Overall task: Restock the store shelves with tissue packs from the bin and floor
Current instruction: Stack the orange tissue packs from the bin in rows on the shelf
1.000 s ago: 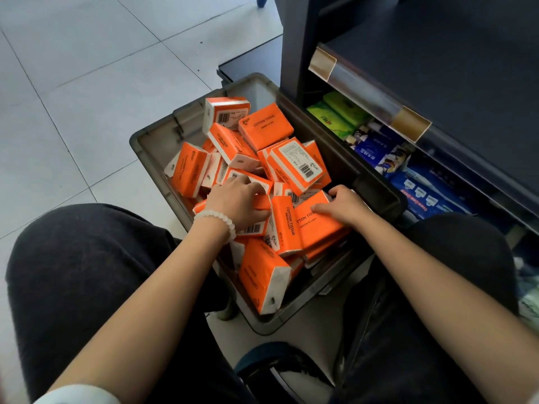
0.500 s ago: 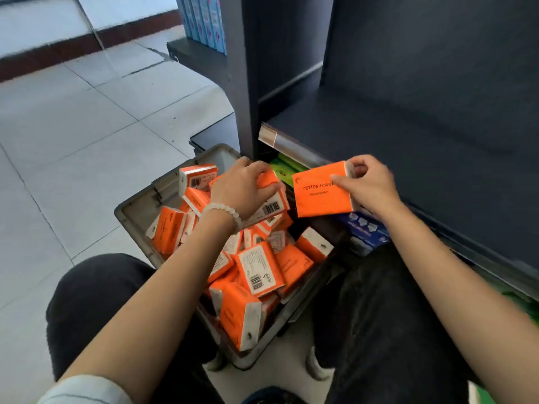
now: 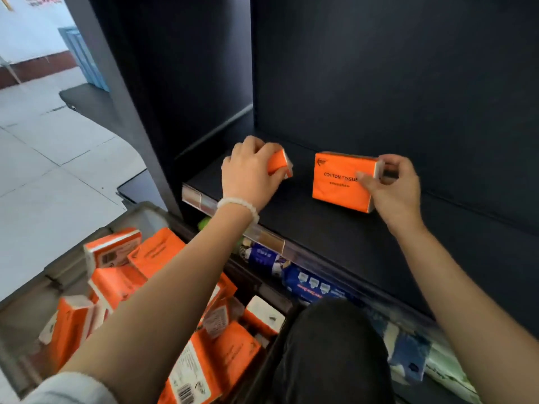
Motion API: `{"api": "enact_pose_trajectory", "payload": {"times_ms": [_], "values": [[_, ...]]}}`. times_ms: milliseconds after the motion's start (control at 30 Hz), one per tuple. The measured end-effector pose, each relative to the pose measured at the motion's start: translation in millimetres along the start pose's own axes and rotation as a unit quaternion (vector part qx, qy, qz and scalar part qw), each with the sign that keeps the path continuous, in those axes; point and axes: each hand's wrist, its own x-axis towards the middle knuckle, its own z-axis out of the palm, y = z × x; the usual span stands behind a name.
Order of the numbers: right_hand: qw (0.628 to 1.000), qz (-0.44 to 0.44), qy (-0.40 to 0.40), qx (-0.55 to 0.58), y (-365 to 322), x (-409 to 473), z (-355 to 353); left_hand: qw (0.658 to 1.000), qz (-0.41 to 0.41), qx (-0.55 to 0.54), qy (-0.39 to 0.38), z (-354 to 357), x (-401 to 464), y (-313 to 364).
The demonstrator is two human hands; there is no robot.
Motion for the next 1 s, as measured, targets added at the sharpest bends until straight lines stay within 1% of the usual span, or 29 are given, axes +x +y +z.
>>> {"api": "enact_pose_trajectory", "payload": {"times_ms": [133,233,367,433,500,600,667,733,900,1000], "values": [[1.0,0.007,0.015,0.011,17,19,10,0.999,0.015,0.016,-0.042,30,13,1],[1.0,0.007,0.015,0.015,21,27,13,0.993,0.043,0.028,-0.103,31,12,6],[1.0,0.01,0.001,0.009,21,35,14,0.984,0.028,0.011,-0.173,22,13,-3],[1.0,0.016,-0.007,0.005,22,37,13,0.972,0.004,0.033,-0.235,18,19,-15],[1.0,0.019,-0.021,-0.003,24,38,10,0.951,-0.029,0.049,-0.303,17,22,-25],[0.998,0.022,-0.05,-0.03,27,40,3,0.928,-0.056,0.018,-0.367,19,27,-30],[0.995,0.018,-0.073,-0.071,31,41,-2,0.919,-0.062,-0.001,-0.389,20,32,-28],[0.99,0.008,-0.083,-0.111,35,40,-7,0.915,-0.06,0.008,-0.398,19,36,-25],[0.983,-0.021,-0.076,-0.166,32,38,-15,0.907,-0.048,-0.003,-0.418,12,46,-15],[0.969,-0.058,-0.082,-0.224,26,45,-18,0.904,-0.012,0.025,-0.426,5,54,-8]]}}
